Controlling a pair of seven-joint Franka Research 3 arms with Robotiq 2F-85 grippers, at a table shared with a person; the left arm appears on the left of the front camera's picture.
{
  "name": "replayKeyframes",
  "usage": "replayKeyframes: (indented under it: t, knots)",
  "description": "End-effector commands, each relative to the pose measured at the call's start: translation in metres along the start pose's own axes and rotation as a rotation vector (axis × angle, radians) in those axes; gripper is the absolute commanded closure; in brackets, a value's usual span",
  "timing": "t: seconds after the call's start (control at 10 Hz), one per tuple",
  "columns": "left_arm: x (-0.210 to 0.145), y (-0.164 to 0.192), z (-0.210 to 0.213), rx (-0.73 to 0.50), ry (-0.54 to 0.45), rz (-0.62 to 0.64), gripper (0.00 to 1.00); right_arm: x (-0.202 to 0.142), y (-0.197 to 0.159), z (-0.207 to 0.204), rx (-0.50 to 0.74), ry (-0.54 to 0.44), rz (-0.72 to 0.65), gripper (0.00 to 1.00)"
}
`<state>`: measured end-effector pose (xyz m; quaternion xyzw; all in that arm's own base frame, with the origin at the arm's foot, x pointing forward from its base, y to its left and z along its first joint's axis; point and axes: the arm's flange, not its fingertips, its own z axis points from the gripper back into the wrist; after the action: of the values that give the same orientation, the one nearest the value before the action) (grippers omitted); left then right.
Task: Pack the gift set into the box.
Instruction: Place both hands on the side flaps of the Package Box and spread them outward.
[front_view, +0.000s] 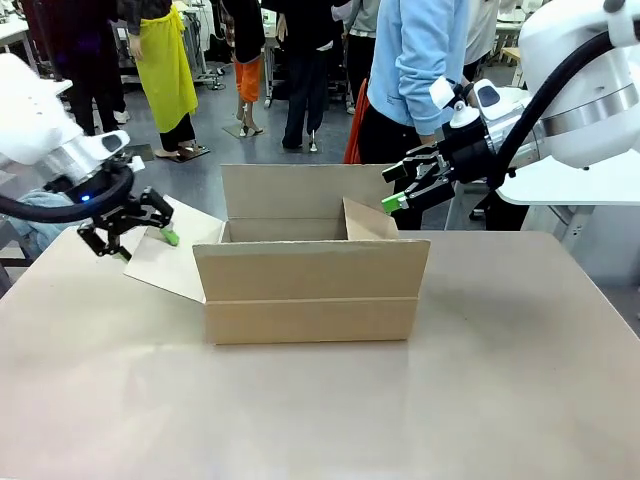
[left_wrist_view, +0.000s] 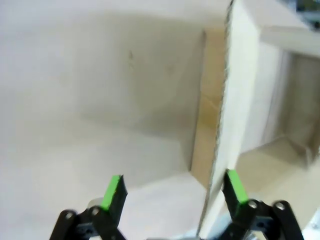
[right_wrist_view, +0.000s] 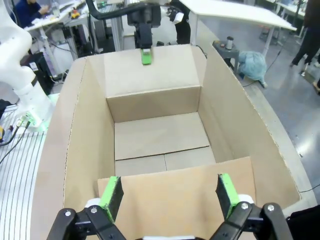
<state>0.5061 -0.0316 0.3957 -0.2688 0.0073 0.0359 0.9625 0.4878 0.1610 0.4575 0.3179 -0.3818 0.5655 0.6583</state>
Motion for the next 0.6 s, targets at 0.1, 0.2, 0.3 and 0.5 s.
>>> replayKeyframes:
  t: [0.1, 0.2, 0.3, 0.5]
  knots:
    - [0.002, -0.025, -0.006, 0.098, -0.037, 0.027, 0.00, 0.001, 0.002, 0.001, -0.001, 0.005, 0.005, 0.00]
    - [0.002, -0.025, -0.006, 0.098, -0.037, 0.027, 0.00, 0.001, 0.002, 0.001, -0.001, 0.005, 0.005, 0.00]
    - [0.002, -0.025, -0.006, 0.098, -0.037, 0.027, 0.00, 0.000, 0.000, 0.000, 0.000, 0.000, 0.000, 0.00]
    - [0.002, -0.025, -0.006, 0.098, -0.037, 0.027, 0.00, 0.078, -0.003, -0.027, 0.046, 0.280, -0.114, 0.00]
